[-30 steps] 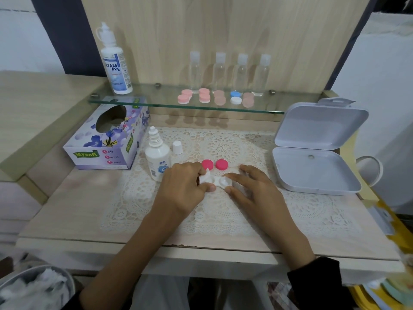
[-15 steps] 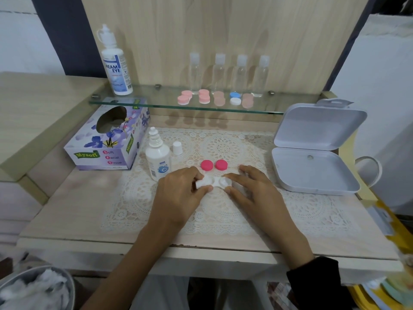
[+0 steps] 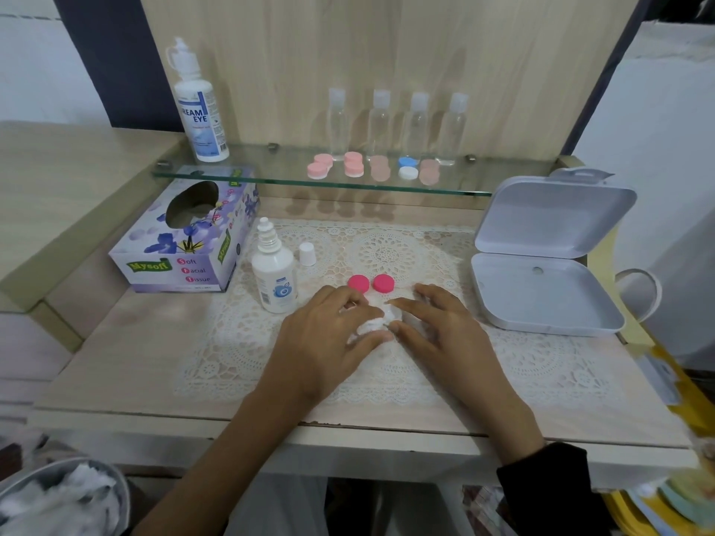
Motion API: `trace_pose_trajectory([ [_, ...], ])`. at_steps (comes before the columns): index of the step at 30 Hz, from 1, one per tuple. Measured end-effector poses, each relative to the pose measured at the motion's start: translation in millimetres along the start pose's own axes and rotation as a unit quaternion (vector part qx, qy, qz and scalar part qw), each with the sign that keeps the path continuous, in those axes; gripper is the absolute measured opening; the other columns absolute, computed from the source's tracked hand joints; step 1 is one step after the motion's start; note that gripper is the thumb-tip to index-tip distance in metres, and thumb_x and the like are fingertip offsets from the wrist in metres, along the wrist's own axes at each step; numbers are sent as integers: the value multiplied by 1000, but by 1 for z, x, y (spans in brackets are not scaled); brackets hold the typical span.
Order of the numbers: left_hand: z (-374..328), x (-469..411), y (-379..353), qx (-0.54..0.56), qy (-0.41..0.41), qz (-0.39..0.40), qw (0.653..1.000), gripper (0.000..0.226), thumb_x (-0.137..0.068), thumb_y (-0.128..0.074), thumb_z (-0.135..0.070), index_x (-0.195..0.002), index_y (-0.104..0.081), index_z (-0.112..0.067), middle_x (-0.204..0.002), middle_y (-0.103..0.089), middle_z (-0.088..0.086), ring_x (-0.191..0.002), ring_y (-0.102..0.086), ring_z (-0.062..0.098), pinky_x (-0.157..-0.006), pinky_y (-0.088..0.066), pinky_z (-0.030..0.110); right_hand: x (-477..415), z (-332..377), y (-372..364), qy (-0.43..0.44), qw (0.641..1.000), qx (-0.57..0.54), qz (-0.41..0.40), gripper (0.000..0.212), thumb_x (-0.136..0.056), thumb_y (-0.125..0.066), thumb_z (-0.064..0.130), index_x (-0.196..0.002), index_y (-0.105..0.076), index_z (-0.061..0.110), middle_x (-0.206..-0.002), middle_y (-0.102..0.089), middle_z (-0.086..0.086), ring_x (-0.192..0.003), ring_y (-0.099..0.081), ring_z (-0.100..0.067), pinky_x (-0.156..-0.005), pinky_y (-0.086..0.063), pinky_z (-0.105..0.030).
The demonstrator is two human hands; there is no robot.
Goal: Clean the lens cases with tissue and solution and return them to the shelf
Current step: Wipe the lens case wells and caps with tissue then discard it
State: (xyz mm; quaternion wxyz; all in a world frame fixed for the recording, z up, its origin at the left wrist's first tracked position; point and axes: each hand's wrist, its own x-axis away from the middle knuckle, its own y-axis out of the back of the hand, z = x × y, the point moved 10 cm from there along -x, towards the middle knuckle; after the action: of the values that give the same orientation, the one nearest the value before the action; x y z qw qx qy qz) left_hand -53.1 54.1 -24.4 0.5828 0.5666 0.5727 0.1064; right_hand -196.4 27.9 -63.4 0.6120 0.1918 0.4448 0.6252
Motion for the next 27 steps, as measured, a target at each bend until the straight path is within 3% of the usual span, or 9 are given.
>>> trace_pose_trajectory([
  [4,3,1,-6,22,-1,1,1000,27,-87,-54,-37,-99,-73,-21,-103,-63,-3,-95,-57,14,-70,-54,34,0,1,1,-2,1000,4,0,36,-93,-56,45,-128,-60,35,-147,-45,3,-136,-38,-14,-105,-39,-35],
  [8,12,-1,-9,86,45,23,995,18,-83,-64,-30,-97,-72,-22,-119,-54,-1,-96,-54,13,-79,-47,27,0,1,1,-4,1000,5,-1,36,-93,-56,45,-128,-60,35,-147,-45,4,-136,-38,-13,-105,-38,-34],
  [12,18,-7,-14,82,67,57,993,19,-82,-63,-32,-96,-72,-25,-105,-62,-4,-101,-54,15,-81,-35,20,-1,1,1,-6,1000,2,1,36,-92,-57,46,-127,-61,36,-146,-45,4,-136,-38,-13,-103,-39,-33],
  [18,26,-12,-14,130,92,73,985,21,-75,-61,-33,-90,-74,-29,-99,-67,-4,-96,-60,15,-81,-50,39,0,2,2,-7,1000,-6,3,36,-92,-58,44,-126,-62,34,-146,-45,3,-136,-38,-13,-103,-37,-31],
  [27,30,-9,-6,179,101,54,977,17,-70,-65,-21,-85,-75,-22,-94,-70,-8,-92,-63,6,-83,-50,31,1,2,2,-6,1000,-9,5,35,-92,-57,47,-125,-61,39,-147,-44,7,-137,-35,-9,-104,-38,-33],
])
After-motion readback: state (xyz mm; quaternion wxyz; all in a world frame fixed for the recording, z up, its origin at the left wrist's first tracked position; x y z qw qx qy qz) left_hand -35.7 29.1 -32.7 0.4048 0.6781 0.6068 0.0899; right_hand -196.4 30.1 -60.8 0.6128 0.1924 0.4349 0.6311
